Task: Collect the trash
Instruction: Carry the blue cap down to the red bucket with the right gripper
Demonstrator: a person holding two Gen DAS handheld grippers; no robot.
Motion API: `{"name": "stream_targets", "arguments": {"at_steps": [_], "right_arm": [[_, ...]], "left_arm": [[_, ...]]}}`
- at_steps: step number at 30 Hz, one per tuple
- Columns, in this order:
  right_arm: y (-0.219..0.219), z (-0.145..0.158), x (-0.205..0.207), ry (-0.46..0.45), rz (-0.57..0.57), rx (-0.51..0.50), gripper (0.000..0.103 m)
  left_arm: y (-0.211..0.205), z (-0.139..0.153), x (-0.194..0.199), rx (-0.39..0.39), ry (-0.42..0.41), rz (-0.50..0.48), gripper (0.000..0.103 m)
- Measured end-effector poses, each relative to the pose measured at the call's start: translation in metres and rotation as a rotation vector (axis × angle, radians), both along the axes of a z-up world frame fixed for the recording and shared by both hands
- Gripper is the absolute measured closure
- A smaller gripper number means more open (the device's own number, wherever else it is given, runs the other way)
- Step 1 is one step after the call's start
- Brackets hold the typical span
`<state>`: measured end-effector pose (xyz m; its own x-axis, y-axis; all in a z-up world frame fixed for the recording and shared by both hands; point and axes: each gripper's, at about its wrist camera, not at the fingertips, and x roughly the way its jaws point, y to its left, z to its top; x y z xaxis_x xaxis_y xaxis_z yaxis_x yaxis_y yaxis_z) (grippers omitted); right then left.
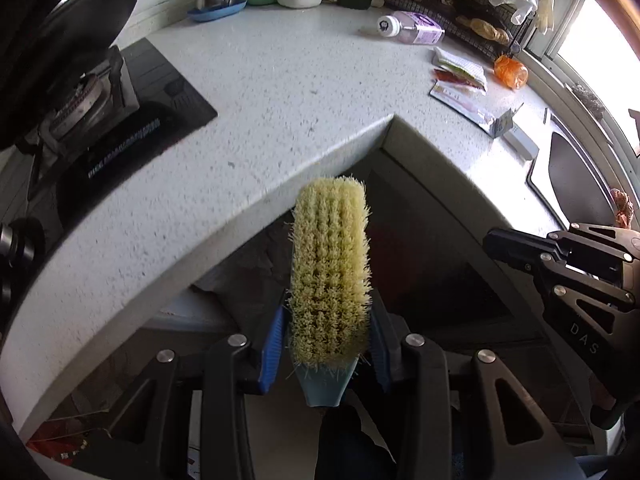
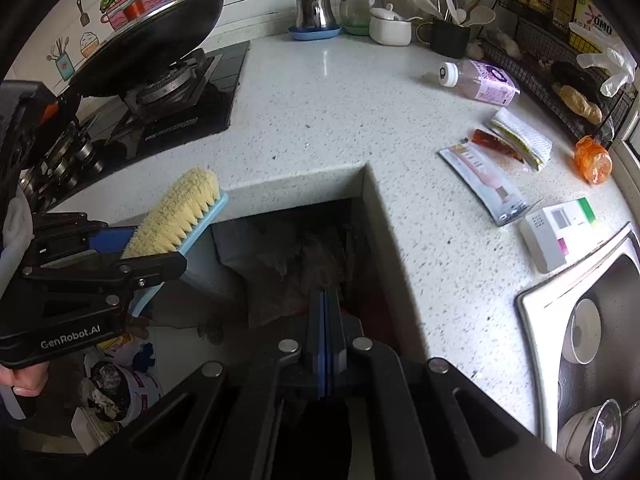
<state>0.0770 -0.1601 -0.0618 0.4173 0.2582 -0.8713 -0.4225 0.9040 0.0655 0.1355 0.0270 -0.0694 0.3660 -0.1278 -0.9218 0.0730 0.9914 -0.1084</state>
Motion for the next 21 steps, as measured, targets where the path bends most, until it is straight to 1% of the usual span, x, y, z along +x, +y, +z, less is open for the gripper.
{"name": "stream_targets", "arguments": {"at_steps": [4,6,9,12,14,16,19,21], "right_arm": [[0.009,-0.025,-0.010,0.076,-0.003,0.015,0.103],[0.013,-0.035,-0.016,0.099,0.004,0.021,0.103],[0.017,-0.056,-0.019,0.131,0.004,0.005,0.103],[0.018,-0.081,-0.019,0.162,-0.005,0.011,0.103],[0.018,-0.100,-0.018,0.170,-0.013,0.006,0.103],[0.018,-0.125,-0.015,0.198,-0.032,0.014,0.103],[0.015,-0.169,-0.011,0.231,-0.067,0.014,0.103],[0.010,-0.200,-0.005,0.257,-0.095,0.004,0.103]], "left_arm": [[0.004,-0.032,-0.020,-0.030,0.066,0.018,0.067],[0.005,-0.046,-0.026,-0.044,0.096,0.024,0.067],[0.006,-0.072,-0.030,-0.032,0.133,0.027,0.067],[0.005,-0.100,-0.029,-0.027,0.150,0.017,0.067],[0.004,-0.124,-0.025,-0.030,0.164,0.014,0.067],[0.003,-0.152,-0.020,-0.032,0.183,0.011,0.067],[-0.001,-0.196,-0.009,-0.033,0.211,0.001,0.067],[-0.003,-0.226,-0.002,-0.053,0.227,-0.008,0.067]]}}
